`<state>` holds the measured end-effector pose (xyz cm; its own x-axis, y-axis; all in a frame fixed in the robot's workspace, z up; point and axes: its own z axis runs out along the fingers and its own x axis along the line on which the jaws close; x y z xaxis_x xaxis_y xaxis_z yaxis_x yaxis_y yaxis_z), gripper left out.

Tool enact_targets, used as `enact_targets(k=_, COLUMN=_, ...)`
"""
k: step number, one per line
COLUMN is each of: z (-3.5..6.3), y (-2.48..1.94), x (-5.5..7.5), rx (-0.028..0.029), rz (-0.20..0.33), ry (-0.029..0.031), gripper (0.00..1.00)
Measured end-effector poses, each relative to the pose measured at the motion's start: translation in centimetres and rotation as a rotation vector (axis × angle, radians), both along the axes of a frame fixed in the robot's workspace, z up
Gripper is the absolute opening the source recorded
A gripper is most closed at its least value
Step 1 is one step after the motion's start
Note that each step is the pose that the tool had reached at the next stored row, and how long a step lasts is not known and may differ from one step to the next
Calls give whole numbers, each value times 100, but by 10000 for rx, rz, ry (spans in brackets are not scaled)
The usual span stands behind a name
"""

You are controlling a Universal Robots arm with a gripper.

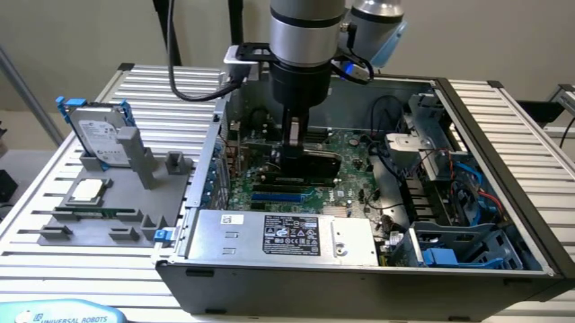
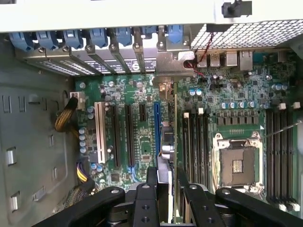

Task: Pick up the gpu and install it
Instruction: 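Insert the gpu into the slot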

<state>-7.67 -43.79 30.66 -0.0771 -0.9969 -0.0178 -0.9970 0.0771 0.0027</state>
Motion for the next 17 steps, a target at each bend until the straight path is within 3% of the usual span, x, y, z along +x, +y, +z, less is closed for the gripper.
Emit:
enact_targets(k=3, z=-54, y=-28, x=-76, rx=27, rz=25, ry=1, gripper=27)
enact_targets(k=8, z=-146, y=-113, x=-112, rx=106, rz=94, ry=-1, gripper=27)
enact_targets(k=17, z=-220, y=-117, x=-127, rx=107, rz=120, ry=-5, gripper=27)
